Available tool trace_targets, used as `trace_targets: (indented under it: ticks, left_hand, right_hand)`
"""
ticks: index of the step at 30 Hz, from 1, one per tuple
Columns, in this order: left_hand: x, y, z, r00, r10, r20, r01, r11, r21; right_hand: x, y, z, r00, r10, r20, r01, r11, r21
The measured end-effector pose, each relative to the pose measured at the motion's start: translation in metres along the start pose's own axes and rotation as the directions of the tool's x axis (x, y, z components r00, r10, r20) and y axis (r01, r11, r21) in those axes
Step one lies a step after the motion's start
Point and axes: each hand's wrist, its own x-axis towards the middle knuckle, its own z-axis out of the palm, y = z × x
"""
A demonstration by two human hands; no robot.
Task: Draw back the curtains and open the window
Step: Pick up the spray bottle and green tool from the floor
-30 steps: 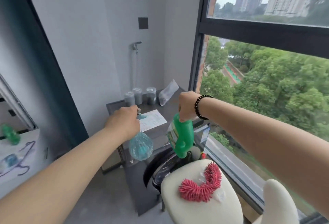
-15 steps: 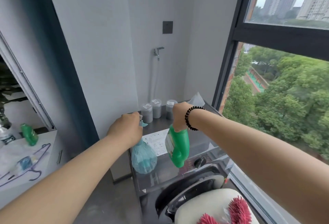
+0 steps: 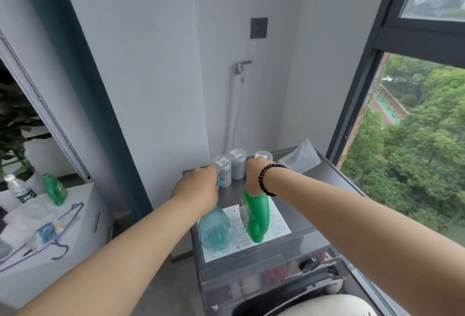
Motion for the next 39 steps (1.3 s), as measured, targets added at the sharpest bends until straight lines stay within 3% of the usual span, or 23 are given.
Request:
trace_targets:
  ticks: [7, 25, 32, 39]
  left_hand:
    - [0.005, 0.002, 0.007, 0.997, 0.08, 0.007, -0.08, 0.991, 0.107]
    - [0.0, -0.014, 0.016, 0.961, 0.277, 0.002, -0.276, 0.96, 0.049]
    - [-0.004, -0.018, 0.015, 0.957, 0.289, -0.03, -0.288, 0.957, 0.03]
    - [-0.008, -0.016, 0.013, 0.956, 0.293, 0.029, -0.294, 0.956, 0.008]
  right_hand:
    - [0.013, -0.01, 0.013, 1.0, 0.0, 0.011, 0.0, 0.999, 0.043]
    - [0.031, -0.013, 0.035, 0.992, 0.059, 0.112, -0.064, 0.997, 0.047]
    - [0.027, -0.007, 0.041, 0.994, 0.068, 0.083, -0.077, 0.99, 0.117]
    - [0.018, -0.004, 0.049, 0.99, 0.125, 0.067, -0.135, 0.975, 0.178]
